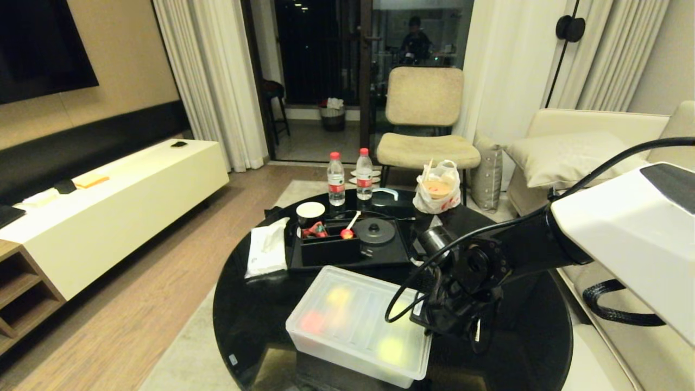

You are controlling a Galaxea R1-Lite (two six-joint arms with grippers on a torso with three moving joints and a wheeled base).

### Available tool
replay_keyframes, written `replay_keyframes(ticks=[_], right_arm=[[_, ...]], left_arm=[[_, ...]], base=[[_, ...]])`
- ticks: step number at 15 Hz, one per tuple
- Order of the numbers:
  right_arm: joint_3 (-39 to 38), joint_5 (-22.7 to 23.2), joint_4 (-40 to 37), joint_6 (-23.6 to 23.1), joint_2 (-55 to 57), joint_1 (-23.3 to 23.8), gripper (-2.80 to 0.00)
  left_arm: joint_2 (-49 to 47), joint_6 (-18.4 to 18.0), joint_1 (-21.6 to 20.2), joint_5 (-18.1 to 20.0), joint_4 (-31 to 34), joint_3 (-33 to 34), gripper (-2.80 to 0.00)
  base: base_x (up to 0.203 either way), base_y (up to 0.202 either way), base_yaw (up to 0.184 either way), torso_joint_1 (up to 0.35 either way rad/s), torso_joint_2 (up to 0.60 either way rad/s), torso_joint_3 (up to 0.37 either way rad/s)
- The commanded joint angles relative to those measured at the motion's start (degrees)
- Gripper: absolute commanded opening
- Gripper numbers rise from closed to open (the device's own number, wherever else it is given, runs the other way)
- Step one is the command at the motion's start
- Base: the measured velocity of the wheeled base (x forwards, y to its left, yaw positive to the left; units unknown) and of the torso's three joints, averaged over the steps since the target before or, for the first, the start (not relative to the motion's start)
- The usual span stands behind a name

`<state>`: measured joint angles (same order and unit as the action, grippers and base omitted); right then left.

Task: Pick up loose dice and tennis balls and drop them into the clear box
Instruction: Close the lid

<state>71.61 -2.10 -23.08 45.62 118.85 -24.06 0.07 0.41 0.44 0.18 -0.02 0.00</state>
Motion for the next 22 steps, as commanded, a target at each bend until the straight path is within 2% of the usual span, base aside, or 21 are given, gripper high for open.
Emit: replay_keyframes(ticks=[1, 10, 13, 15, 22], right_arm=[[0.1, 0.0, 0.9, 0.3, 1.1, -0.9, -2.80], [3.0, -0.2, 1.5, -0.2, 1.4, -1.0, -2.80], [3.4, -1.6, 1.3, -1.6, 1.4, -0.9, -2.80], [2.9, -3.4, 1.3, -4.1, 1.1, -0.9, -2.80], [1.3, -3.9, 0.8, -5.0, 1.0, -0.9, -2.80]], left_arm=[[-0.1, 0.0, -0.1, 0.0, -0.1, 0.1, -2.80], [-0.1, 0.0, 0.0, 0.0, -0.1, 0.1, -2.80], [-0.1, 0.0, 0.0, 0.0, -0.1, 0.1, -2.80], [-0.1, 0.0, 0.0, 0.0, -0.1, 0.1, -2.80], [-0.1, 0.0, 0.0, 0.0, -0.1, 0.1, -2.80]], base=[[0.000, 0.000, 0.000, 0.000, 0.00, 0.000], [0.000, 0.000, 0.000, 0.000, 0.00, 0.000], [0.000, 0.000, 0.000, 0.000, 0.00, 0.000], [0.000, 0.000, 0.000, 0.000, 0.00, 0.000], [0.000, 0.000, 0.000, 0.000, 0.00, 0.000]])
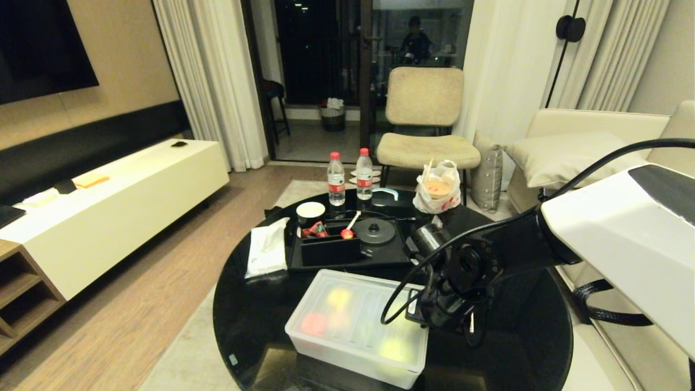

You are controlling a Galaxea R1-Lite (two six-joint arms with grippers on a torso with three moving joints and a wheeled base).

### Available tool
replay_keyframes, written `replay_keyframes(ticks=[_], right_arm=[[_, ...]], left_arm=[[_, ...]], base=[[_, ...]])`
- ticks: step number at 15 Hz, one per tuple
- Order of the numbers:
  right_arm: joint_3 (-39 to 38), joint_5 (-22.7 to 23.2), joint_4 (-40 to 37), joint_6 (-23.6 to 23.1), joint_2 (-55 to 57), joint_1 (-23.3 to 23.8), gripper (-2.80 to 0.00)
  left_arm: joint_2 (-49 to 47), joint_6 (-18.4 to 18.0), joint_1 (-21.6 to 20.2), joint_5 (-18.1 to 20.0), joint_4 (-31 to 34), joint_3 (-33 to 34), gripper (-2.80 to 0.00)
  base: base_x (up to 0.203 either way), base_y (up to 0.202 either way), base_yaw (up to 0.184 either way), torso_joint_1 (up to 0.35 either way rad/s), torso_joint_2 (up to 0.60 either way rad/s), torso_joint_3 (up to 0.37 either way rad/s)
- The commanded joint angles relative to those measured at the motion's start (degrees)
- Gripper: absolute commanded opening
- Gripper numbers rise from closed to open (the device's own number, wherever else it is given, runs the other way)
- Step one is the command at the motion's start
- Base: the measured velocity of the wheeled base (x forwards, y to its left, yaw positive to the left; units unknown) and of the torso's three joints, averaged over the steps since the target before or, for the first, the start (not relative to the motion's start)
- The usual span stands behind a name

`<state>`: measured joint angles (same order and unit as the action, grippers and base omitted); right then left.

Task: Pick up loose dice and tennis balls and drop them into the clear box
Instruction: Close the lid

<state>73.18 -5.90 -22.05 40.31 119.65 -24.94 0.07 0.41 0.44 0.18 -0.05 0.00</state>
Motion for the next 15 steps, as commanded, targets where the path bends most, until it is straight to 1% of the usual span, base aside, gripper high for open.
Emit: replay_keyframes(ticks=[1, 15], right_arm=[[-0.2, -0.1, -0.2, 0.3, 0.9, 0.0, -2.80], [0.3, 0.0, 0.3, 0.5, 3.1, 0.0, -2.80]], left_arm=[[-0.1, 0.0, 0.0, 0.0, 0.0, 0.1, -2.80], [-0.1, 0.0, 0.0, 0.0, 0.0, 0.1, -2.80]], base=[[0.000, 0.000, 0.000, 0.000, 0.00, 0.000], [0.000, 0.000, 0.000, 0.000, 0.00, 0.000]])
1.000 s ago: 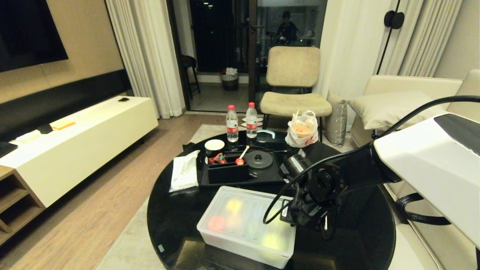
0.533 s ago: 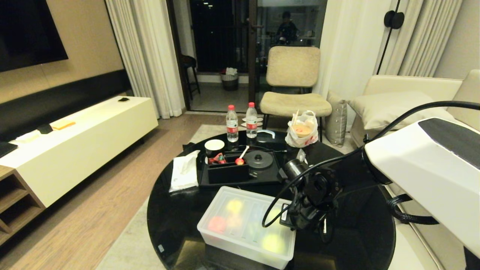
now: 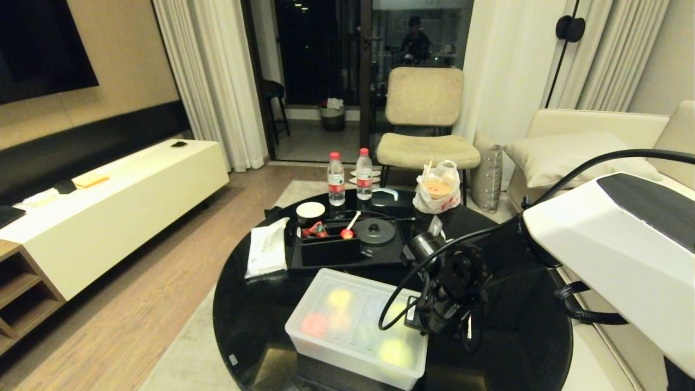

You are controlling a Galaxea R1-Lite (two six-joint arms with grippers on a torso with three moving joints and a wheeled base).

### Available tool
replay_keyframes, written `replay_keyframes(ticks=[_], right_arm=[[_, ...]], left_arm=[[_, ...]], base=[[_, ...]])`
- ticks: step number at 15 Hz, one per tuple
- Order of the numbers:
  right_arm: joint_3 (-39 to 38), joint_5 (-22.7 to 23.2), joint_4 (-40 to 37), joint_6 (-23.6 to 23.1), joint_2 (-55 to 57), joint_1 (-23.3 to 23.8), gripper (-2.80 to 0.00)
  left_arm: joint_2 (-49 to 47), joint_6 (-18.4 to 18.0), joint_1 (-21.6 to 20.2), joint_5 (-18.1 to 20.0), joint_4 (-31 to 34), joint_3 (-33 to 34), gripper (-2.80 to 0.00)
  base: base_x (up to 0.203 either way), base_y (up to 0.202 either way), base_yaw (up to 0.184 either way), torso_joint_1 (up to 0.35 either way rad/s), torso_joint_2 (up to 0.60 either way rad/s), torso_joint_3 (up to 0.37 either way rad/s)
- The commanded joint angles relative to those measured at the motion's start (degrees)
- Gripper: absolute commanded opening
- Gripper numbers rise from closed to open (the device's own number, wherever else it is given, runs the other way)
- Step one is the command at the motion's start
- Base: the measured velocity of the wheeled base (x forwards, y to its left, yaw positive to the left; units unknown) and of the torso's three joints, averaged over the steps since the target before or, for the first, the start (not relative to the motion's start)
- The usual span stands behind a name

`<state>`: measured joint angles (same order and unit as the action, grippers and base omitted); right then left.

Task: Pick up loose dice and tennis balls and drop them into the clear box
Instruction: Close the lid

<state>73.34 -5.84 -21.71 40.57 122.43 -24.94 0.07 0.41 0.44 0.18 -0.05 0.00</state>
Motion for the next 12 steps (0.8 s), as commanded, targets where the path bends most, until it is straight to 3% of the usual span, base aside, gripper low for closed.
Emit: replay_keyframes(ticks=[1, 12], right_arm=[[0.1, 0.0, -0.1, 0.2, 0.5, -0.1, -2.80], [0.3, -0.1, -0.2, 0.0, -1.1, -0.1, -2.80]], left_arm=[[-0.1, 0.0, 0.0, 0.0, 0.0, 0.1, -2.80], [-0.1, 0.0, 0.0, 0.0, 0.0, 0.1, -2.80]], base=[[0.000, 0.000, 0.000, 0.000, 0.00, 0.000], [0.000, 0.000, 0.000, 0.000, 0.00, 0.000]])
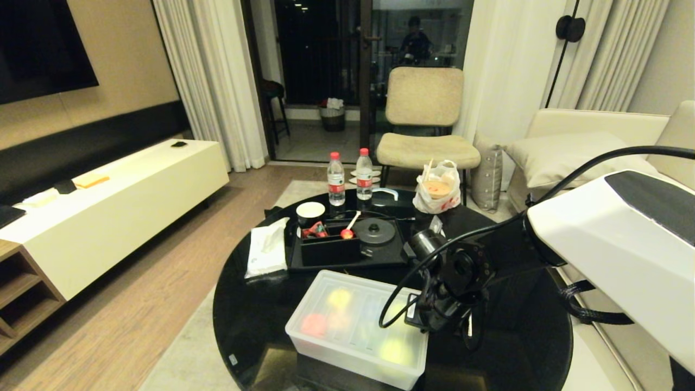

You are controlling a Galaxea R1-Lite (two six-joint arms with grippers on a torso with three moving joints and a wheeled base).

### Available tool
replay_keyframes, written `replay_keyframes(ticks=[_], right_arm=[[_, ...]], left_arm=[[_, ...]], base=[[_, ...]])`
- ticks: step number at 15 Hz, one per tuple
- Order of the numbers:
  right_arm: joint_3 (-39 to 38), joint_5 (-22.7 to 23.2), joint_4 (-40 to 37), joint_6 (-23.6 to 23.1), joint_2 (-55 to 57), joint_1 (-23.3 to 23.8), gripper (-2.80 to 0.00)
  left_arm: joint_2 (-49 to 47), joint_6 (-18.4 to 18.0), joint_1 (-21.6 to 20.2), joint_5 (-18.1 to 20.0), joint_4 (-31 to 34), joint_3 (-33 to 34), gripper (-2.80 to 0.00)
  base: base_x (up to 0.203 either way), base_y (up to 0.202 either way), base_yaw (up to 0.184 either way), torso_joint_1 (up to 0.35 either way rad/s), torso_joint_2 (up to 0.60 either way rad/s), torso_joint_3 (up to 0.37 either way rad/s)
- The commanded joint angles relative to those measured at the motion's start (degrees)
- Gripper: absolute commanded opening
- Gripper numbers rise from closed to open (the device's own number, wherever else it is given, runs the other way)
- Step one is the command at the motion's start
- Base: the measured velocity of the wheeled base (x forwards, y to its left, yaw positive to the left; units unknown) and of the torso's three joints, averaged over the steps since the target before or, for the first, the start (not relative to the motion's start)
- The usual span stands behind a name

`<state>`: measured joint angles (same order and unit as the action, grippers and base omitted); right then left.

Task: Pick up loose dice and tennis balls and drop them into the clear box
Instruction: Close the lid

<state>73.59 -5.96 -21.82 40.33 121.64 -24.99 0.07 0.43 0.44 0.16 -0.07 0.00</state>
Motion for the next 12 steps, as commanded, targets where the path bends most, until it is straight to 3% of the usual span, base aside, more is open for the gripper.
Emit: replay_keyframes(ticks=[1, 6, 7, 12], right_arm=[[0.1, 0.0, -0.1, 0.2, -0.3, -0.1, -2.80], [0.4, 0.0, -0.2, 0.1, 0.0, -0.1, -2.80], [0.4, 0.0, -0.2, 0.0, -0.1, -0.1, 0.00], [0.0, 0.0, -0.3, 0.2, -0.8, -0.1, 0.00]], left_arm=[[-0.1, 0.0, 0.0, 0.0, 0.0, 0.1, -2.80], [-0.1, 0.0, 0.0, 0.0, 0.0, 0.1, -2.80], [-0.1, 0.0, 0.0, 0.0, 0.0, 0.1, -2.80], [-0.1, 0.0, 0.0, 0.0, 0.0, 0.1, -2.80]], base=[[0.000, 0.000, 0.000, 0.000, 0.00, 0.000], [0.000, 0.000, 0.000, 0.000, 0.00, 0.000], [0.000, 0.000, 0.000, 0.000, 0.00, 0.000], [0.000, 0.000, 0.000, 0.000, 0.00, 0.000]])
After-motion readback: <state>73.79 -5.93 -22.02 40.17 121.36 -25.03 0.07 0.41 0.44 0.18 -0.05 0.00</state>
